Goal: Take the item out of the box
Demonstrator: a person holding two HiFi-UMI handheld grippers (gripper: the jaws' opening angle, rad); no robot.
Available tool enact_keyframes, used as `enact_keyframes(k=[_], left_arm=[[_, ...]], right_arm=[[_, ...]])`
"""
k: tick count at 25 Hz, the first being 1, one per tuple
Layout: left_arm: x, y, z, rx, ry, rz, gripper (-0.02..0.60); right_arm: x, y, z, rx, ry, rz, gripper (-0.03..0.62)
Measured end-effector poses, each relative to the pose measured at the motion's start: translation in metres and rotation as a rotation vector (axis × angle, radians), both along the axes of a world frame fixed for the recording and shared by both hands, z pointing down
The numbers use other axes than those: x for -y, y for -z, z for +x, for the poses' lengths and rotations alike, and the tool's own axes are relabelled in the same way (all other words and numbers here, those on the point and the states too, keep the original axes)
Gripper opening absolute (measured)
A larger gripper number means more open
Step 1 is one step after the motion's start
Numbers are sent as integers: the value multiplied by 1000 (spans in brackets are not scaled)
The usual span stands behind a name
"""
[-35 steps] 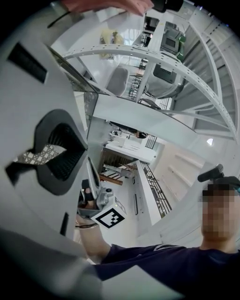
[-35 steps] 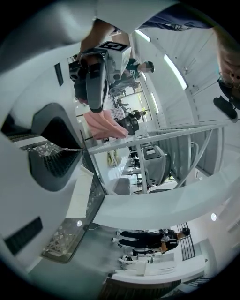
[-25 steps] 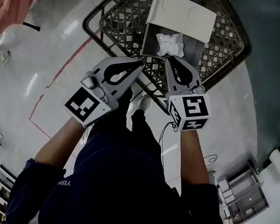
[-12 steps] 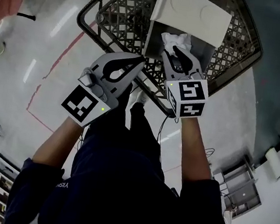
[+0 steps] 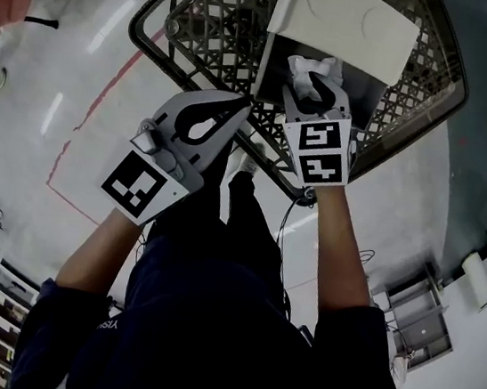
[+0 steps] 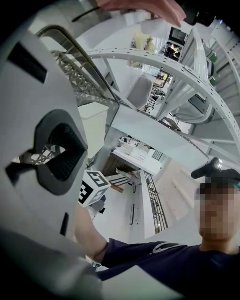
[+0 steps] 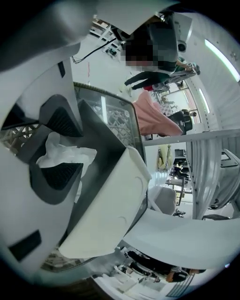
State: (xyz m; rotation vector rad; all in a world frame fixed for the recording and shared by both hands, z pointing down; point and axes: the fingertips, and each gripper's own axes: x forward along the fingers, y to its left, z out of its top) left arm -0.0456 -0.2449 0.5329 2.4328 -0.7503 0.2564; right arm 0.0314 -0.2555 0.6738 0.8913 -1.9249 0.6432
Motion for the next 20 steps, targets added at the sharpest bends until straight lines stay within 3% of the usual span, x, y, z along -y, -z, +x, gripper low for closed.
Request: enact_keyframes(k=[10, 20], left_arm=[[8, -4, -6, -5, 11, -12, 6], [6, -8, -5, -2, 4, -19, 6]], right_arm=[[-2, -25, 5, -122, 54, -39, 181], [-2, -32, 8, -127, 66, -52, 73]])
